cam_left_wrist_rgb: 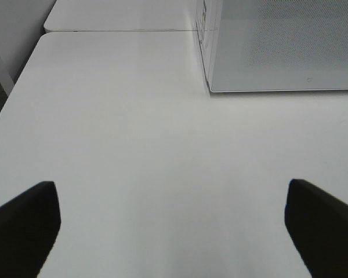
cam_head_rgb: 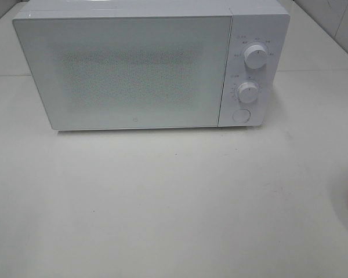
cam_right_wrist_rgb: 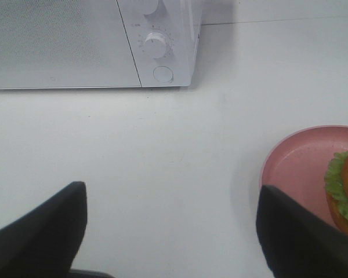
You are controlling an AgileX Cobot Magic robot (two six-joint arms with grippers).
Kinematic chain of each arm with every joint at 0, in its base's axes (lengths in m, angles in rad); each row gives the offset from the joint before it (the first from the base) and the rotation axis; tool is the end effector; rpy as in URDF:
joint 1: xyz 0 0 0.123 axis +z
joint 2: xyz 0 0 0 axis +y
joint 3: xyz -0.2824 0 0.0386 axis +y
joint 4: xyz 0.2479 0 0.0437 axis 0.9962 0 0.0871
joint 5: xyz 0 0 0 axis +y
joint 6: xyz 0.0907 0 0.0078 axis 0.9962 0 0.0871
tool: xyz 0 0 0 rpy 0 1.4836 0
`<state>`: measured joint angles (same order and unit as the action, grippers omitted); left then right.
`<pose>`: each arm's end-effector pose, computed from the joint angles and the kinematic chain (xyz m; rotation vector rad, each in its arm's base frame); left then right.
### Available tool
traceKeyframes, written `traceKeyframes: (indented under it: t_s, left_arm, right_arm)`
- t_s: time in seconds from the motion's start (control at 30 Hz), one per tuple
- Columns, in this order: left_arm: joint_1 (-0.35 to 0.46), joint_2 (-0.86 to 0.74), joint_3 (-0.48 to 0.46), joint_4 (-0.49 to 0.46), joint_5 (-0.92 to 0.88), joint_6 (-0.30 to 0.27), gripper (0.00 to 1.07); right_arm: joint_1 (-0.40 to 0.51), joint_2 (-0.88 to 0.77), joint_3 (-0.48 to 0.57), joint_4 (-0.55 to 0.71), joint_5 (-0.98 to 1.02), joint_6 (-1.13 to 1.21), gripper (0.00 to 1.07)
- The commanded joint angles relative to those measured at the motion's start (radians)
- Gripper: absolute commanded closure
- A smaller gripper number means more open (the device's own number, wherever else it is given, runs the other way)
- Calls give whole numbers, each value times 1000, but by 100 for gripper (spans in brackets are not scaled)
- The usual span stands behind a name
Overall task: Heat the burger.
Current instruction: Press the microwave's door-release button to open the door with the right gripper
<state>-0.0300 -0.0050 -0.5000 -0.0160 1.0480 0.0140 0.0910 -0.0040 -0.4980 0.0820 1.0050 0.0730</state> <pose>-0.0051 -0.0011 0.2782 0.0452 2.0261 -0.0292 -0.0037 0.0060 0.2814 -0.0190 1.9896 0.2033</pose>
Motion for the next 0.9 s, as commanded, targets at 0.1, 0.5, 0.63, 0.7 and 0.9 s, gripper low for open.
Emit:
traceKeyframes:
  t_s: [0.1,0.5,0.63,0.7,0.9]
  left_arm:
    - [3,-23,4,-8,-11,1,8]
    - [3,-23,4,-8,-11,1,8]
    - [3,-23,4,-8,-11,1,8]
    - [3,-23,4,-8,-11,1,8]
    - [3,-23,4,-8,-11,1,8]
  right_arm:
    - [-7,-28,2,1,-6,-10,32]
    - [-7,-28,2,1,-6,-10,32]
    - [-7,-28,2,1,-6,-10,32]
    - [-7,-28,2,1,-6,-10,32]
    - [-7,-28,2,1,-6,-10,32]
